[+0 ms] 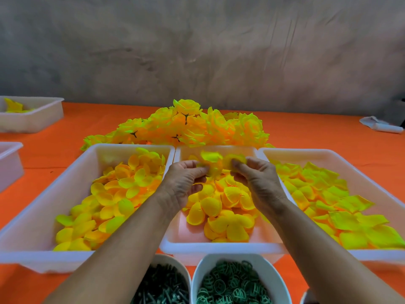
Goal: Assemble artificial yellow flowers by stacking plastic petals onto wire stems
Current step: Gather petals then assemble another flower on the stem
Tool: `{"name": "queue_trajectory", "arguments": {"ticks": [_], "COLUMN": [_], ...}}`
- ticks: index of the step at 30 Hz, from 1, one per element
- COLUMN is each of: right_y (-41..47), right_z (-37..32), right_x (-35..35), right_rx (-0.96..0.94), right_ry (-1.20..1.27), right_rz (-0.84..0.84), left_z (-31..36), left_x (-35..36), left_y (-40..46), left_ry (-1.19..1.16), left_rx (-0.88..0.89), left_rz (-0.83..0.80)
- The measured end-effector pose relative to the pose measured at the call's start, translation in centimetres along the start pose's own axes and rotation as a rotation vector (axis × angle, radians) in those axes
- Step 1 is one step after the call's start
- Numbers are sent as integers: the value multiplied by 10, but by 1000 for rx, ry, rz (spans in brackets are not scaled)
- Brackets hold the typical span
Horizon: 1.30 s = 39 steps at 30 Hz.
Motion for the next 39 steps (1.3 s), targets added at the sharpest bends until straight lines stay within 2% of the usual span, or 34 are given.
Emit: {"name": "queue_trajectory", "arguments": {"ticks": [3, 6, 8, 13, 18, 26, 31, 33, 36, 39], "right_y": [6, 9, 10, 8, 6, 5, 10, 10, 9, 11], "right_z": [6, 4, -2, -7, -11, -12, 5, 4, -2, -4], "right_x": [-16, -38, -45, -44, -39, -41, -29, -29, -34, -35], "right_rx": [65, 77, 44, -12, -43, -70, 71, 64, -4, -67], "right_ry": [24, 148, 151, 106, 84, 75, 110, 79, 30, 4], "right_rz": [148, 357, 406, 383, 341, 356, 226, 223, 256, 258], "left_z": [1, 4, 6, 5, 10, -12, -20, -21, -15, 15], "left_x": [-3, -9, -9, -7, 2, 16, 15, 15, 16, 10], "left_y": [2, 6, 6, 8, -1, -12, -9, -9, -8, -10], "left_ry": [21, -35, -41, 105, 168, 387, 563, 655, 658, 710], "left_rx": [41, 50, 59, 135, 230, 107, 126, 173, 242, 525], "left_rz": [40, 81, 91, 99, -1, -197, -186, -185, -166, 42]}}
Point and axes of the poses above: each hand's wrist, its own y-axis towards the middle knuckle, its own x-axis out of the palm, z = x × y, the point moved 9 cm from there along y, towards the middle knuckle, and after that the axes turned 12 degrees about z, right-handed, at the moved point
